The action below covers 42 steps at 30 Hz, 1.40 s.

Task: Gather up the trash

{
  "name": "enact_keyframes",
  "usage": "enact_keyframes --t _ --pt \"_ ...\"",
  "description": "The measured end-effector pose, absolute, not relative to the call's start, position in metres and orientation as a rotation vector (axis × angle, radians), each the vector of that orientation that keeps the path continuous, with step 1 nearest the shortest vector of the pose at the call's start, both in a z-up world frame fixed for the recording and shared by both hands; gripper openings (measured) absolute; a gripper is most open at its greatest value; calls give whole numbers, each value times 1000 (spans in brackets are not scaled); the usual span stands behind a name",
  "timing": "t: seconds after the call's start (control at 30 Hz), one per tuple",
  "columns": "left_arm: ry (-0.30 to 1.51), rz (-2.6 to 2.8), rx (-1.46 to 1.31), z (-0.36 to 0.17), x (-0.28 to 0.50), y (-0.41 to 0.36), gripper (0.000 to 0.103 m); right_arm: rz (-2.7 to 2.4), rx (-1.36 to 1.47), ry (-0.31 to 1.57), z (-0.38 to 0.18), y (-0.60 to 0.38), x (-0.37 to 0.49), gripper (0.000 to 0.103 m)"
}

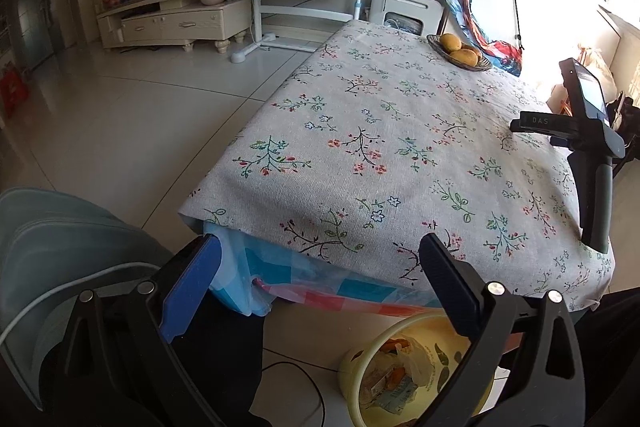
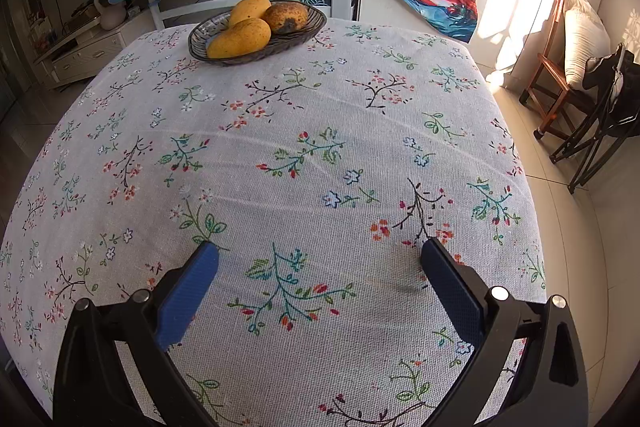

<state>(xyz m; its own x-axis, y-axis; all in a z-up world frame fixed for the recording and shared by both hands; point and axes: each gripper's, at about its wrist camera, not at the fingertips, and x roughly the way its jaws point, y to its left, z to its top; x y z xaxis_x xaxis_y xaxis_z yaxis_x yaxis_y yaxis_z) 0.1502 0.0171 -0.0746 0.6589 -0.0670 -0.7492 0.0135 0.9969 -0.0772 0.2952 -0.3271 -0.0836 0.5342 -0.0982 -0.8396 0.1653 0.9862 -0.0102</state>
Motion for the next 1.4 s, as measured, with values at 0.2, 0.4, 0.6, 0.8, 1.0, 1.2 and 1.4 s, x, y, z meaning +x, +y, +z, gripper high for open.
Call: enact_keyframes --t 0.2,0.4,0.6,0.8,1.0,1.2,1.4 --pt "757 -24 -6 -62 138 9 96 -157 73 995 -84 -327 295 97" --pt "594 4 -53 -27 107 30 96 -157 73 995 -84 -327 295 97" --pt "492 34 -173 12 63 69 96 -157 73 995 -84 -327 295 97" --pt "368 83 -180 68 6 92 96 -157 73 995 -84 -327 295 97" --pt "269 121 -162 117 -41 104 96 -158 73 995 -84 -327 295 97" --pt "255 101 -127 139 -57 84 96 -158 73 994 -84 -327 295 97" --pt "360 28 -59 117 -37 46 96 -158 73 995 -84 -327 295 97"
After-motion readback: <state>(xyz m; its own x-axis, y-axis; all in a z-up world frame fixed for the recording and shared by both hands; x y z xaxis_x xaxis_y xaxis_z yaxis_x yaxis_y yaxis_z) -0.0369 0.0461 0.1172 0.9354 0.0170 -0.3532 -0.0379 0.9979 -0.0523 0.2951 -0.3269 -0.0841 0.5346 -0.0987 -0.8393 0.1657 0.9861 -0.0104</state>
